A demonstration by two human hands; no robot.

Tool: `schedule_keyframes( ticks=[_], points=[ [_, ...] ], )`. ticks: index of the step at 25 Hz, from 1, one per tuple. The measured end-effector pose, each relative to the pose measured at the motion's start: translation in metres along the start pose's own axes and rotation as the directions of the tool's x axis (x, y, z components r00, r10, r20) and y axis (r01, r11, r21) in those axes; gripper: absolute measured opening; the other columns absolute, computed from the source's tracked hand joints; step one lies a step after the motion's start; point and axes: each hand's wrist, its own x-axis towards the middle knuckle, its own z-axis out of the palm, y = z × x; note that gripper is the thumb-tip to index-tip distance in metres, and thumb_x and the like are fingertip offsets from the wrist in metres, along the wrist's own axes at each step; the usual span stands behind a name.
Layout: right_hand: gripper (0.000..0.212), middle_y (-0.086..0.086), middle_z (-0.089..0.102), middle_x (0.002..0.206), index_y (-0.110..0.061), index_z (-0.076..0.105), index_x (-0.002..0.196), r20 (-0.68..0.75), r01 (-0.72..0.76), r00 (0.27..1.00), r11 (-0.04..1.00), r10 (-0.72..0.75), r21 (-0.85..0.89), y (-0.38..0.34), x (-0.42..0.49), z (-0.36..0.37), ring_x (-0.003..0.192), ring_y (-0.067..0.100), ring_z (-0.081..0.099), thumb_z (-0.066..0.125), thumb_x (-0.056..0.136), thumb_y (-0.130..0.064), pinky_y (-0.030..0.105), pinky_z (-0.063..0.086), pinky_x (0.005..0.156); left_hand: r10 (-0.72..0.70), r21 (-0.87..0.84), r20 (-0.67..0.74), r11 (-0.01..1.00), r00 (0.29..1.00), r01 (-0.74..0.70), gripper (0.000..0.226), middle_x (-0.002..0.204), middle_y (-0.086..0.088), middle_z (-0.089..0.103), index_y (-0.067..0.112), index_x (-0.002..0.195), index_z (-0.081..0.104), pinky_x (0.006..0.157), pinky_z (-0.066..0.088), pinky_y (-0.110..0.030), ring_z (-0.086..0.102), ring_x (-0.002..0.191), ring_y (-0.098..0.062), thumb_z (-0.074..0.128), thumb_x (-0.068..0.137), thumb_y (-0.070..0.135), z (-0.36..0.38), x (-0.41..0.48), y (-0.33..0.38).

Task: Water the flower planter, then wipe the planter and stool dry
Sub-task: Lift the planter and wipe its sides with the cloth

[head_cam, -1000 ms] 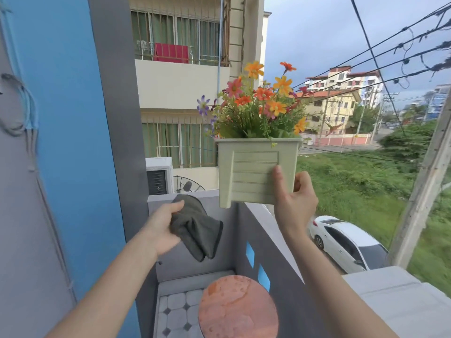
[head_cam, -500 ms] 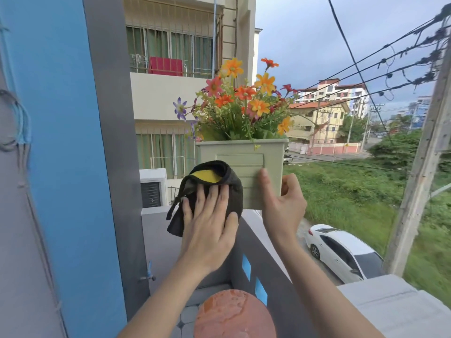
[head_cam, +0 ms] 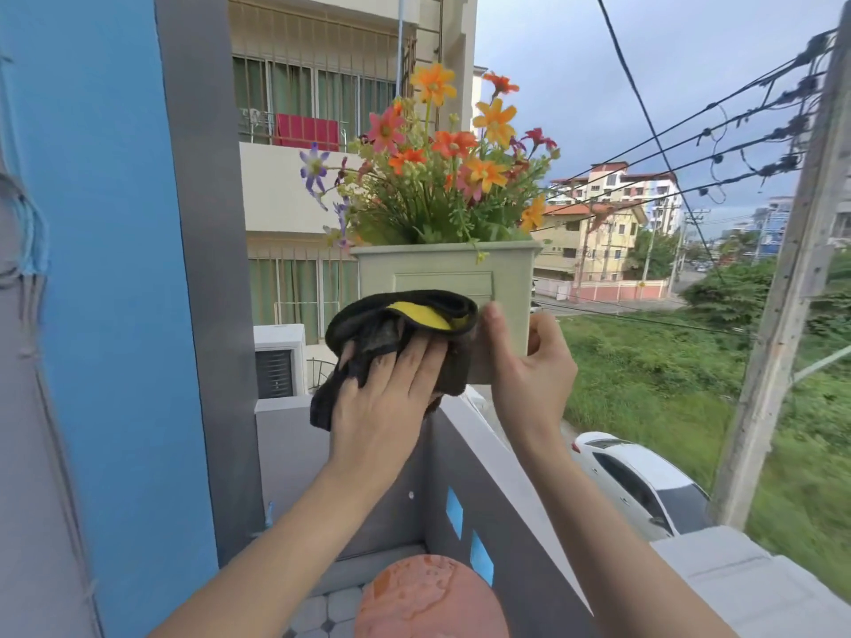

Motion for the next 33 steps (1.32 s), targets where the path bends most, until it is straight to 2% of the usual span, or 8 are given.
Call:
schedule_keyframes(
  ticks=[12,14,18,21,24,26,29,33],
  points=[
    [0.065,0.028,0.053,0.081,0.002,0.053,0.084,0.078,-0.071,0.995,0.988,0.061,0.139,0.010,0.012,-0.007,0.069,0.015,0.045,0.064,0.076,-0.062,0.042,0.042,0.063,-0.108,-0.347,0.094,0.928,0.990,0.134,0.055,0.136,-0.016,0.049,0.004,0.133,0.033,0.099,0.024,-0.046,0.034,0.122,-0.031,0.024,0.098,0.045,-0.002,0.006,-0.018],
    [0.075,0.025,0.051,0.078,0.004,0.051,0.086,0.099,-0.107,0.991,0.977,0.090,0.184,0.015,0.012,-0.008,0.071,0.018,0.044,0.064,0.073,-0.069,0.044,0.041,0.066,-0.239,-0.638,0.241,0.691,0.940,0.340,0.059,0.144,-0.018,0.038,0.008,0.141,0.029,0.109,0.021,-0.045,0.032,0.129,-0.028,0.019,0.098,0.047,-0.009,0.005,-0.012],
    [0.067,0.033,0.055,0.090,-0.001,0.055,0.087,0.153,-0.097,0.986,0.979,0.070,0.177,0.027,0.008,-0.009,0.074,0.019,0.048,0.062,0.074,-0.066,0.049,0.045,0.069,-0.290,-0.721,0.692,-0.232,0.661,0.653,0.035,0.111,0.010,0.063,0.033,0.119,0.052,0.092,0.040,-0.020,0.056,0.103,0.004,0.040,0.092,0.052,-0.018,0.029,-0.020],
    [0.066,0.019,0.058,0.079,-0.006,0.057,0.084,0.183,-0.173,0.975,0.949,0.127,0.262,0.031,0.007,-0.008,0.075,0.018,0.050,0.066,0.069,-0.070,0.039,0.043,0.067,-0.239,-0.568,0.820,-0.446,0.520,0.692,0.026,0.078,0.004,0.061,0.020,0.095,0.056,0.066,0.044,-0.017,0.058,0.068,0.000,0.038,0.095,0.039,-0.013,0.040,-0.026],
    [0.052,0.003,0.058,0.074,-0.011,0.058,0.080,0.192,-0.216,0.968,0.920,0.159,0.326,0.032,0.013,-0.009,0.069,0.015,0.048,0.066,0.069,-0.061,0.027,0.041,0.055,-0.204,-0.526,0.846,-0.475,0.493,0.706,0.028,0.059,0.001,0.058,0.014,0.080,0.050,0.052,0.044,-0.012,0.054,0.049,0.003,0.030,0.098,0.021,-0.018,0.028,-0.015],
    [0.051,0.016,0.061,0.080,-0.009,0.059,0.083,0.193,-0.185,0.972,0.938,0.132,0.292,0.033,0.017,-0.009,0.075,0.019,0.052,0.066,0.072,-0.058,0.045,0.048,0.066,-0.185,-0.542,0.832,-0.477,0.524,0.692,0.023,0.057,-0.001,0.050,0.011,0.072,0.046,0.047,0.041,-0.010,0.049,0.045,0.000,0.042,0.093,0.020,-0.026,0.021,-0.011],
    [0.045,0.009,0.069,0.088,-0.016,0.065,0.089,0.202,-0.177,0.971,0.949,0.125,0.263,0.035,0.017,-0.009,0.083,0.015,0.061,0.065,0.073,-0.058,0.047,0.051,0.074,-0.112,-0.544,0.812,-0.504,0.573,0.671,0.050,0.072,-0.009,0.052,-0.015,0.111,0.048,0.048,0.047,-0.018,0.056,0.058,-0.015,0.040,0.078,0.021,-0.027,0.029,-0.015],
    [0.053,-0.004,0.075,0.095,-0.025,0.070,0.095,0.290,-0.267,0.943,0.891,0.163,0.367,0.036,0.016,-0.012,0.088,0.014,0.067,0.072,0.063,-0.067,0.033,0.052,0.073,-0.268,-0.705,0.706,-0.178,0.656,0.686,0.060,0.129,-0.004,0.056,0.020,0.148,0.025,0.099,0.044,-0.033,0.055,0.117,-0.011,0.037,0.095,0.045,0.009,0.039,-0.035]
  ],
)
